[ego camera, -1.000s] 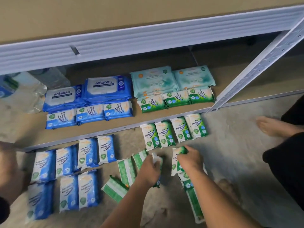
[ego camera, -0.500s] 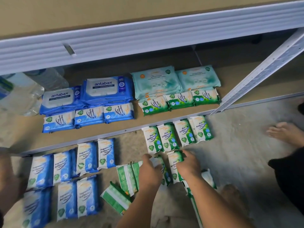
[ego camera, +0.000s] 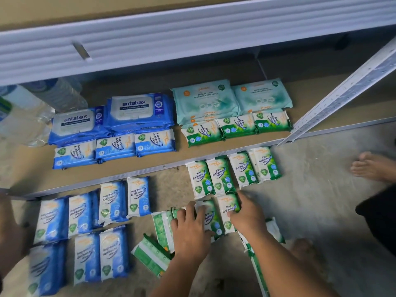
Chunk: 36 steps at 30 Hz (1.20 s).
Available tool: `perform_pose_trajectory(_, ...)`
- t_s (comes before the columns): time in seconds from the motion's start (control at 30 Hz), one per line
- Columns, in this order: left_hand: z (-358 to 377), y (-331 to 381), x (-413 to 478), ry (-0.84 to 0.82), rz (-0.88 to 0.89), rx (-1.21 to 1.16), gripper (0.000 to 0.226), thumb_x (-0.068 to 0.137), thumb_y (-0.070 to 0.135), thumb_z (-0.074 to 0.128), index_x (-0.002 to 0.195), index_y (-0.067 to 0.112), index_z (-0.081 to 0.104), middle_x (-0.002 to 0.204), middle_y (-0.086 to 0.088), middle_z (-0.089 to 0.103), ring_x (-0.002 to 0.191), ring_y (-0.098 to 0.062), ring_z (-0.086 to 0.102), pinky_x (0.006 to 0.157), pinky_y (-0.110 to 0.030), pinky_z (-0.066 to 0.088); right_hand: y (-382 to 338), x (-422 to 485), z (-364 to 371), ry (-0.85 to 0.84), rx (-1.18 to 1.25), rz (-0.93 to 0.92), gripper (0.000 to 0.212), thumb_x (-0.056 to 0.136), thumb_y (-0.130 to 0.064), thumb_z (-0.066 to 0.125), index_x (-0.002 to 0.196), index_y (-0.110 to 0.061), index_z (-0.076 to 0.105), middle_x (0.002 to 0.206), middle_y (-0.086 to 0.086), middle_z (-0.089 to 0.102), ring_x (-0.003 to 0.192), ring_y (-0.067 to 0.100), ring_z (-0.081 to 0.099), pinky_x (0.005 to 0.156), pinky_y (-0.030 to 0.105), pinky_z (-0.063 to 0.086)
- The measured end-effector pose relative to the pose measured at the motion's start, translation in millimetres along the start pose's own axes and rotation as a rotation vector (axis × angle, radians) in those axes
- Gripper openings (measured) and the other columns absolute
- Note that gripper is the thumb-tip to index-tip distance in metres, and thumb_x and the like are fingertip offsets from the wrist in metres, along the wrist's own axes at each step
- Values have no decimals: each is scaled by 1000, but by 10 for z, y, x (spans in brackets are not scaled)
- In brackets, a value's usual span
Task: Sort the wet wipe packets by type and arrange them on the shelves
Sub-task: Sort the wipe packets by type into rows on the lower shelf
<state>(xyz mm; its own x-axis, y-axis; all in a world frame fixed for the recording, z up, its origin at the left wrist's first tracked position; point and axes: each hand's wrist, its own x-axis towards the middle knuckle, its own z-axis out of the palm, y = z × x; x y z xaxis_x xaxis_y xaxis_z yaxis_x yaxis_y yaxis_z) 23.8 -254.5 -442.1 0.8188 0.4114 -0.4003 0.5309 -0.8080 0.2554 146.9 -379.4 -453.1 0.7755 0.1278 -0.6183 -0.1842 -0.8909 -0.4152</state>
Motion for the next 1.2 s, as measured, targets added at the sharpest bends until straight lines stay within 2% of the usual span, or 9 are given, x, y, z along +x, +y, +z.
perform_pose_trajectory(0.1,36,1,84,-1,13,-4,73,85,55,65,147,36,31,156,3,27,132,-28,32,103,-44,32,50,-11,42,38,-27,-27,77,83,-26,76,151,-36,39,126,6,60,120,28,55,96,43,52)
perform_pose_trajectory(0.4,120,-27,103,35,-20,-44,72,77,56,71,140,37,43,148,4,42,123,-27,43,96,-46,39,112,4,97,78,-23,-55,75,83,-23,76,148,-36,42,123,5,62,116,28,57,94,43,53)
perform_pose_trajectory(0.53,86,-76,112,88,-16,-69,59,76,48,72,130,31,56,136,4,56,114,-27,52,87,-44,43,166,-4,84,162,31,-55,51,80,-30,72,127,-37,54,100,-4,65,94,21,62,80,38,56)
perform_pose_trajectory(0.67,-74,-213,25,113,-115,-165,47,85,40,68,130,29,60,131,7,60,116,-23,53,90,-42,44,140,-170,-39,242,87,-19,15,82,-18,69,94,-24,63,85,-2,63,76,22,56,67,30,42)
perform_pose_trajectory(0.8,-209,-460,-246,111,-240,-325,40,85,23,62,125,22,64,119,-1,66,107,-26,59,86,-38,50,129,-413,-73,237,93,7,11,82,-12,67,78,-17,58,78,0,64,68,23,50,61,30,37)
perform_pose_trajectory(0.87,-330,-569,-432,101,-358,-436,32,87,17,59,117,23,66,114,-2,67,102,-26,62,80,-34,50,101,-546,-46,237,95,5,8,82,-9,66,88,-15,67,84,4,71,71,26,56,63,31,43)
perform_pose_trajectory(1.0,-485,-768,-763,31,-581,-585,23,86,15,53,103,27,62,105,-4,72,96,-26,66,77,-31,52,-78,-864,68,134,116,-16,33,86,-12,68,118,-17,71,95,8,74,90,29,68,74,33,48)
perform_pose_trajectory(1.13,-509,-920,-960,-28,-692,-697,28,87,25,57,113,18,64,116,-11,71,106,-28,65,83,-29,49,-258,-1149,236,-54,101,-78,36,89,-21,67,125,-23,66,83,-4,68,64,14,61,61,27,49)
perform_pose_trajectory(1.2,-523,-945,-1011,-42,-726,-731,36,87,26,61,122,17,63,120,-12,69,109,-28,64,79,-28,45,-345,-1256,267,-115,53,-100,34,92,-26,65,126,-26,63,88,-7,67,66,8,60,55,18,44)
